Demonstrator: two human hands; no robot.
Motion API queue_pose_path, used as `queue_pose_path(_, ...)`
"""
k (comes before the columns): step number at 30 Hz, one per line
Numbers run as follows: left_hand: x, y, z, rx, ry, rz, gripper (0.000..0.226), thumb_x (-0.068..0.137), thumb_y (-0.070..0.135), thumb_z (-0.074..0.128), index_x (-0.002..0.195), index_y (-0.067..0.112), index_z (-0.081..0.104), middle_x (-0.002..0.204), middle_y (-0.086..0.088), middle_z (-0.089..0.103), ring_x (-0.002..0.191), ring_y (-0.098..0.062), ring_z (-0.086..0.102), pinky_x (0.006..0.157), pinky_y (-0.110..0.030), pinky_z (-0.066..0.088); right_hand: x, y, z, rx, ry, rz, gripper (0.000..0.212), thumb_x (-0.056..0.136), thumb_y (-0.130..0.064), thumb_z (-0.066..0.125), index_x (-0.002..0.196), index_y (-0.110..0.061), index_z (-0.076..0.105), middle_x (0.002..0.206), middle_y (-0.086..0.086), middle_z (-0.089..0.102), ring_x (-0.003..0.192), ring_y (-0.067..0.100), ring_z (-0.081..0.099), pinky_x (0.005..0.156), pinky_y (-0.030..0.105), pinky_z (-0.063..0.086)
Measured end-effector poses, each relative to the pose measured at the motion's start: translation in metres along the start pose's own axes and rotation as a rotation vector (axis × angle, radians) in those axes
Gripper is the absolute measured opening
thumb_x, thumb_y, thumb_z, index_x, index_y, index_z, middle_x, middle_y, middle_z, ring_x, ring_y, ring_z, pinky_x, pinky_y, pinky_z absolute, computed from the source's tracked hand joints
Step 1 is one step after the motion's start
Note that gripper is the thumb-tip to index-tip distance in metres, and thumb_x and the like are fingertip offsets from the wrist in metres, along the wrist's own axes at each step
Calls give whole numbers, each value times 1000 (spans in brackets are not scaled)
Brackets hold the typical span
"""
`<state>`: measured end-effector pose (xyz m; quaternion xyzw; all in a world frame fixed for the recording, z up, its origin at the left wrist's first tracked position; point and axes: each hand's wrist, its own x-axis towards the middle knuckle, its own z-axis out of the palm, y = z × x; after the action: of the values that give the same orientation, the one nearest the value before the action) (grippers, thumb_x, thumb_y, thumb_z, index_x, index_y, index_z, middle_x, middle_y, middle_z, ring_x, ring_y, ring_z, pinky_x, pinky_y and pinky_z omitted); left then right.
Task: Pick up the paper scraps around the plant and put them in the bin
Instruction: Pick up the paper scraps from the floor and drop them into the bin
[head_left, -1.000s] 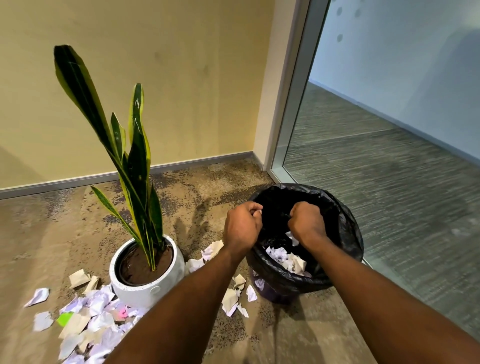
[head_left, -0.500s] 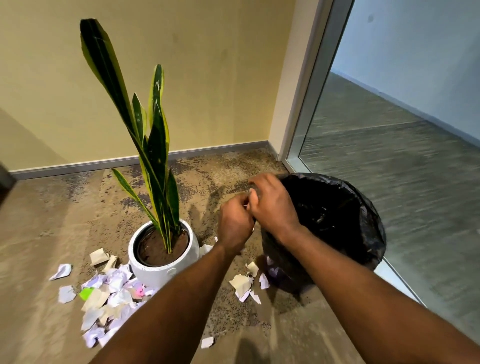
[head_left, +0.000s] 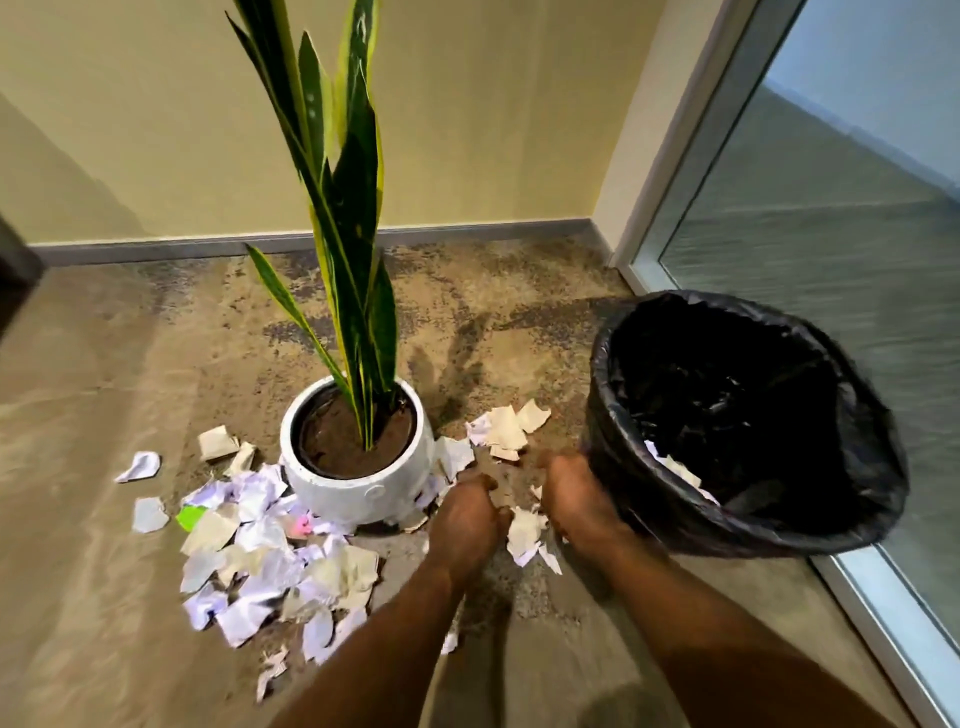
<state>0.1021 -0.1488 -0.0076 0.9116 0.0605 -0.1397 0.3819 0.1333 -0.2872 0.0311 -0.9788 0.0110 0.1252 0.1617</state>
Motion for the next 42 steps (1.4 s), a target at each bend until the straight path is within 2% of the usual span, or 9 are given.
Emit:
queue_pose_path(2, 1, -5, 17, 2, -98, -46, 47, 83, 30, 71, 124, 12, 56, 114, -12, 67, 105, -30, 64, 88, -36, 52, 2, 16, 15, -28, -49, -26, 30, 94, -4, 40, 116, -4, 60, 110, 17, 61, 98, 34, 60, 85, 40, 51)
queue_pose_path(5, 7, -5, 35, 218, -141, -59, 63, 84, 47, 68, 137, 21, 47, 130, -14, 54, 117, -32, 56, 95, -36, 48, 10, 23, 26, -55, -63, -19, 36, 86, 6, 45, 113, -12, 60, 110, 13, 62, 97, 29, 64, 83, 37, 54)
queue_pose_path(11, 21, -3, 53, 408, -142, 16, 41, 90, 29, 62, 129, 17, 56, 129, -16, 56, 114, -32, 57, 94, -39, 49, 28, 27, 44, -138, -57, -82, 37, 81, 7, 51, 109, -15, 60, 110, 9, 61, 99, 26, 62, 85, 34, 51)
queue_pose_path(18, 28, -11, 42, 303, -26, 1, 29, 94, 32, 51, 117, 21, 63, 112, -7, 67, 98, -26, 65, 78, -33, 51, 37, 29, 56, -149, -34, -61, 37, 84, 7, 52, 114, -12, 59, 113, 10, 60, 99, 25, 63, 86, 32, 54)
queue_pose_path(22, 27, -18, 25, 245, 99, -18, 22, 95, 34, 46, 97, 21, 64, 93, -2, 71, 75, -19, 59, 63, -26, 40, 42, 25, 61, -155, -24, -50, 38, 87, 6, 49, 120, -12, 55, 115, 11, 59, 99, 26, 64, 86, 34, 55)
queue_pose_path(30, 23, -27, 9, 171, 162, -13, 17, 96, 36, 49, 97, 25, 61, 88, -1, 69, 68, -16, 50, 64, -26, 36, 36, 31, 72, -308, -168, -23, 36, 91, -2, 45, 123, -17, 53, 118, 12, 55, 103, 29, 63, 85, 38, 53)
queue_pose_path(35, 20, -27, 14, 126, 135, -15, 16, 95, 34, 50, 100, 23, 60, 84, 1, 68, 72, -20, 60, 64, -30, 47, 32, 30, 64, -251, -132, -36, 27, 89, -1, 44, 107, -17, 55, 107, 10, 63, 95, 29, 65, 79, 35, 53)
queue_pose_path(38, 18, -24, 16, 123, 141, -1, 16, 93, 32, 52, 100, 20, 60, 87, -1, 69, 76, -22, 61, 63, -28, 42, 33, 23, 58, -200, -53, -58, 21, 89, -2, 49, 105, -13, 54, 100, 8, 67, 91, 27, 66, 75, 34, 53)
queue_pose_path(42, 20, -21, 21, 146, 92, -18, 10, 91, 29, 54, 89, 19, 57, 86, -2, 64, 73, -19, 59, 65, -30, 47, 38, 9, 50, -41, 48, -108, 13, 90, -13, 57, 100, -9, 65, 101, 10, 64, 89, 24, 62, 76, 32, 52)
